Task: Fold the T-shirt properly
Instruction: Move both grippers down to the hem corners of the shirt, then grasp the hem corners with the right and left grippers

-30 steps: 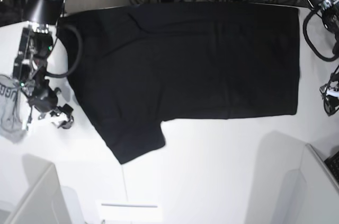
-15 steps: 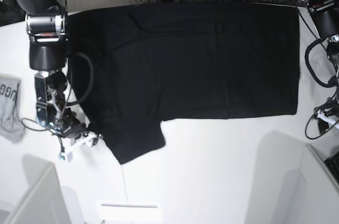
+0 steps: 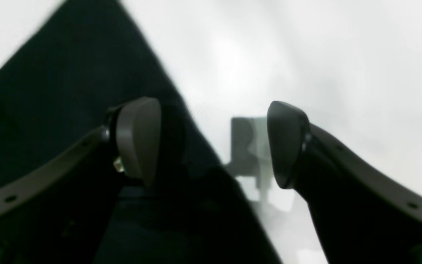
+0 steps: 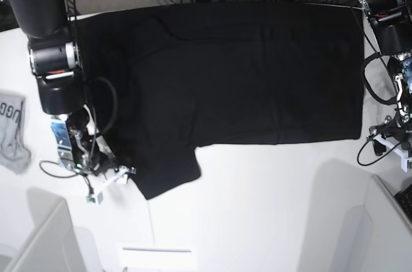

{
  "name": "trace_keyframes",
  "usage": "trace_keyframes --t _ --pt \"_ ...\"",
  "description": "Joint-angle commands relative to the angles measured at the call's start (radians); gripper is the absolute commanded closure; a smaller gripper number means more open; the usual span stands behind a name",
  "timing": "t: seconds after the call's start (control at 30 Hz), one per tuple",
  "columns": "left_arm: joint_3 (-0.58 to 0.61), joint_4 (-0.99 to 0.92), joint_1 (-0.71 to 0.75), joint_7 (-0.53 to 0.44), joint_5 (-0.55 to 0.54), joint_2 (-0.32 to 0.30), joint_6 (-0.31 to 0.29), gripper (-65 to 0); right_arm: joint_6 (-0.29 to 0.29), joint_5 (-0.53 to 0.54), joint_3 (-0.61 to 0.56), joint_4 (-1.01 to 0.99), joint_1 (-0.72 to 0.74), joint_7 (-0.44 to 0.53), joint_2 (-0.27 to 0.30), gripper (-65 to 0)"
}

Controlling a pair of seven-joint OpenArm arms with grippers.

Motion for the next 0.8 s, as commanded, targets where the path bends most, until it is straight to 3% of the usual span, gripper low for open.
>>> trace_keyframes --t 0.0,0.5,0.57,0.77 --pt "-0.007 0.015 -0.023 -0.024 -0.003 -0.018 0.008 -48.4 0.006 0.003 -0.008 0.006 0.033 0.016 0.003 -43.1" --pt "-0.005 0.01 -0.011 -0.024 -0.003 -0.014 0.008 -48.4 0.006 0.001 -0.023 0.004 -0.011 0.016 -0.04 -41.0" --pt "-0.005 0.01 -0.011 -0.024 -0.003 -0.012 0.008 -48.4 0.006 0.001 -0.023 0.004 -0.013 0.016 -0.04 -35.4" --pt "-0.005 0.01 -0.015 -0.024 -0.003 0.017 0.008 -48.4 0.006 0.001 -0.022 0.004 -0.022 0.016 -0.04 -4.1"
